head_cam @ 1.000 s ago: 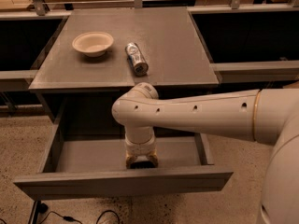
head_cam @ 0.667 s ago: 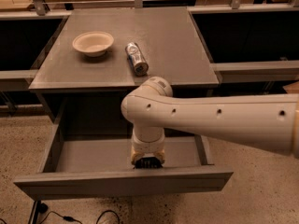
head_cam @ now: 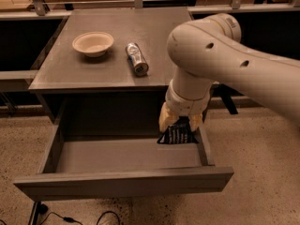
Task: Pick rxbar blueberry from top drawer and place on counter
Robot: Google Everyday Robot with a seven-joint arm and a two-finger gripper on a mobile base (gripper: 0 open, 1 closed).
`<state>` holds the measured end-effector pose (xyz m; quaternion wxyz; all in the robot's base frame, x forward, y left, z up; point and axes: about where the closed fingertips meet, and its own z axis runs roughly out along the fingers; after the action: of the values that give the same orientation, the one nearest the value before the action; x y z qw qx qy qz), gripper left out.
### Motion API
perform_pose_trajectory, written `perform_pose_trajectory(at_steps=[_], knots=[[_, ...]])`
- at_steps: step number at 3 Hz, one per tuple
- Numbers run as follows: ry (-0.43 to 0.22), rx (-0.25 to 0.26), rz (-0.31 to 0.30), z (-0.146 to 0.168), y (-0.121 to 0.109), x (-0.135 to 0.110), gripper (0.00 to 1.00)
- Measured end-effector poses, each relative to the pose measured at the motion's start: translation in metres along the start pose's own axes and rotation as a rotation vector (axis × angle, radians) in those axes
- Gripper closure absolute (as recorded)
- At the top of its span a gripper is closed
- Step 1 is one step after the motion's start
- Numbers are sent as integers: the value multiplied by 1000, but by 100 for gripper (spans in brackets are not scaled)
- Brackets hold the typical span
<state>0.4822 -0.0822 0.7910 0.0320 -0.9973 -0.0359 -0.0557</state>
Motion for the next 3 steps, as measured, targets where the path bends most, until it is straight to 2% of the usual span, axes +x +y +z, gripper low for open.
perform_pose_trajectory(at_steps=[2, 3], knots=[[20, 6, 2, -10, 0, 6, 100], [76, 25, 12, -30, 7, 37, 100]])
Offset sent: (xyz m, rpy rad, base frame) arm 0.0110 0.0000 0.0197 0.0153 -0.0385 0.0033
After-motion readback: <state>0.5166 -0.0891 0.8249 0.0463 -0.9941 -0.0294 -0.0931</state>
